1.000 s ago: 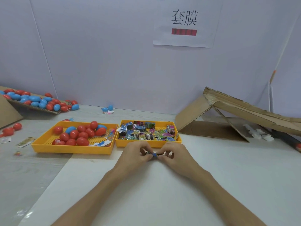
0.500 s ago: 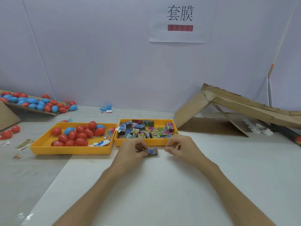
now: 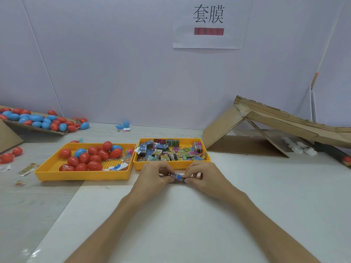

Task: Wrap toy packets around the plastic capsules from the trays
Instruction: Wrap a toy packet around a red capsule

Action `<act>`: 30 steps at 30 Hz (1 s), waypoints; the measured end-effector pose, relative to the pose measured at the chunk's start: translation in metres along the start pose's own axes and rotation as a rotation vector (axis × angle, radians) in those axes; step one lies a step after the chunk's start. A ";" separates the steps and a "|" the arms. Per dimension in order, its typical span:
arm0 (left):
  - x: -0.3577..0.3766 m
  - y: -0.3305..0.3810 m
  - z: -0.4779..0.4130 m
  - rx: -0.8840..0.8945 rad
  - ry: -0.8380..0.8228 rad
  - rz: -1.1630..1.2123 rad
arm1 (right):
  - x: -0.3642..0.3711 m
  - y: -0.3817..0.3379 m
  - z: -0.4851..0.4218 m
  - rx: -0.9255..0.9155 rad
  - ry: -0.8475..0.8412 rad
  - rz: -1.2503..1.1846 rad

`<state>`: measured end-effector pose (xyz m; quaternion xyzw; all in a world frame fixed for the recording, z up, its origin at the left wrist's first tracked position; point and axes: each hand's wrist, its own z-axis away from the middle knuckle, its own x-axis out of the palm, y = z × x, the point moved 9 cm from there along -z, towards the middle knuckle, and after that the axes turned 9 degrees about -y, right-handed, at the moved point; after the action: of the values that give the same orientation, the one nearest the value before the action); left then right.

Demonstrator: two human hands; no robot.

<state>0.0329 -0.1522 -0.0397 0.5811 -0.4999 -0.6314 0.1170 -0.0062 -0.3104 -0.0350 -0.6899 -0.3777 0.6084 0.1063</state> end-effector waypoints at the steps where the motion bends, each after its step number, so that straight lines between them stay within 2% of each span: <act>1: 0.000 0.000 0.000 -0.006 0.003 -0.006 | -0.001 0.000 0.000 0.002 -0.002 0.004; 12: 0.000 -0.005 -0.001 -0.053 0.008 -0.019 | -0.008 -0.002 0.001 0.014 0.022 -0.006; 18: -0.019 -0.015 0.001 -0.089 0.078 -0.029 | -0.024 0.017 0.008 0.095 0.048 -0.018; 24: -0.006 -0.006 0.002 -0.037 -0.007 0.024 | -0.003 -0.001 0.004 -0.002 0.011 0.011; 30: -0.008 -0.008 0.002 -0.037 0.007 -0.004 | -0.005 -0.004 0.004 -0.011 0.048 0.063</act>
<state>0.0371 -0.1419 -0.0408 0.5820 -0.4865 -0.6388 0.1284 -0.0112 -0.3120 -0.0299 -0.7162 -0.3564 0.5928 0.0923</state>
